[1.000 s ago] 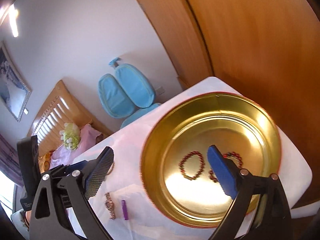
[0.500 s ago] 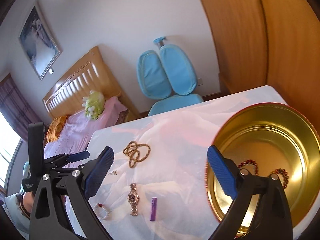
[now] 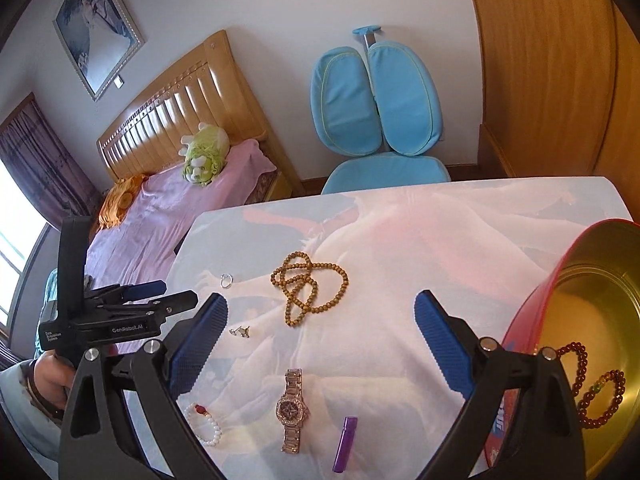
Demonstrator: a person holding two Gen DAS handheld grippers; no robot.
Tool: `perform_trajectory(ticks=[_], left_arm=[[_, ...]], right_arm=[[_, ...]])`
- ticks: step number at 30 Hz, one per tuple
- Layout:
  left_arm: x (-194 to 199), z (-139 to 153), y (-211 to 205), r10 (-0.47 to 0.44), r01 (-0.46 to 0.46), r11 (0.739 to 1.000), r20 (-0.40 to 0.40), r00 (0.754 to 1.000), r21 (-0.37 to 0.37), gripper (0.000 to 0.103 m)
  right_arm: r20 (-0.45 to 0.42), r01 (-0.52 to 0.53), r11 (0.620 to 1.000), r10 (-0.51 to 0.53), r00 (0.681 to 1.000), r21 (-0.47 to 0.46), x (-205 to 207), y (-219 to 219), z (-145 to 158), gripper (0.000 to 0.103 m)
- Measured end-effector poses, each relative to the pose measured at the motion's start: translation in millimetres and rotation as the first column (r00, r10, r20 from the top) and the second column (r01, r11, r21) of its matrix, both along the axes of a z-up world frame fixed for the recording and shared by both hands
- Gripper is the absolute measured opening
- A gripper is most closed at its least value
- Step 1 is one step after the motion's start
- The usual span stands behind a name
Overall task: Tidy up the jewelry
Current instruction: 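Withdraw both tools from the tin and move over the wooden bead necklace, then grasp the silver ring with the left tool while the right tool grasps the wooden necklace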
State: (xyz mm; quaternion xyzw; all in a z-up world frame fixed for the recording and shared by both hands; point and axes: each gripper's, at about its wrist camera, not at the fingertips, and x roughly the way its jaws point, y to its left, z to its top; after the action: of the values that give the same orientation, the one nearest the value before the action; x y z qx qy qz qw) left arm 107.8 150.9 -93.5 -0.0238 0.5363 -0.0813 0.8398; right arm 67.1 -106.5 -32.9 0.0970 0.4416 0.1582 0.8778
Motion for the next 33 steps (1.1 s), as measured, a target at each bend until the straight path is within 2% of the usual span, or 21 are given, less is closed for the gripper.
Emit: perform_trajectory(ticks=[6,11,15,22,29,31,33], left_arm=[[19.4,-28.4,6.9,-0.035,0.035,0.999,-0.026,0.999,0.014,0.08],[31.2,-41.1,3.8,-0.068,0.067,0.993,0.011,0.998,0.101,0.08],[35.5,-46.7,1.2,-0.103,0.098,0.987,0.028,0.994,0.131,0.08],[35.9,-54.0,-2.9,-0.14,0.133,0.979,0.037,0.989,0.152,0.08],[37.0,-56.8,-1.4,-0.147,0.138,0.983,0.071,0.987,0.122,0.08],[36.1,-57.1,-1.2,-0.155,0.144,0.982,0.09,0.984,0.119,0.078],[34.5,-55.9,-2.1,-0.172,0.16,0.98,0.111,0.979,0.115,0.061]], right_arm=[[-0.067,-0.037,0.995,0.031,0.997,-0.091,25.2,26.7,-26.3,0.095],[-0.119,-0.071,0.978,0.048,0.992,-0.194,49.7,44.6,-54.8,0.095],[-0.14,-0.071,0.969,0.038,0.989,-0.238,63.1,51.7,-74.3,0.095],[-0.182,-0.072,0.959,0.022,0.983,-0.274,70.4,53.7,-96.4,0.095],[-0.151,-0.071,0.95,0.026,0.988,-0.304,73.5,57.8,-102.1,0.095],[-0.14,-0.089,0.936,0.043,0.989,-0.34,71.7,63.5,-103.7,0.095],[-0.13,-0.109,0.936,0.069,0.989,-0.334,65.9,67.1,-104.2,0.093]])
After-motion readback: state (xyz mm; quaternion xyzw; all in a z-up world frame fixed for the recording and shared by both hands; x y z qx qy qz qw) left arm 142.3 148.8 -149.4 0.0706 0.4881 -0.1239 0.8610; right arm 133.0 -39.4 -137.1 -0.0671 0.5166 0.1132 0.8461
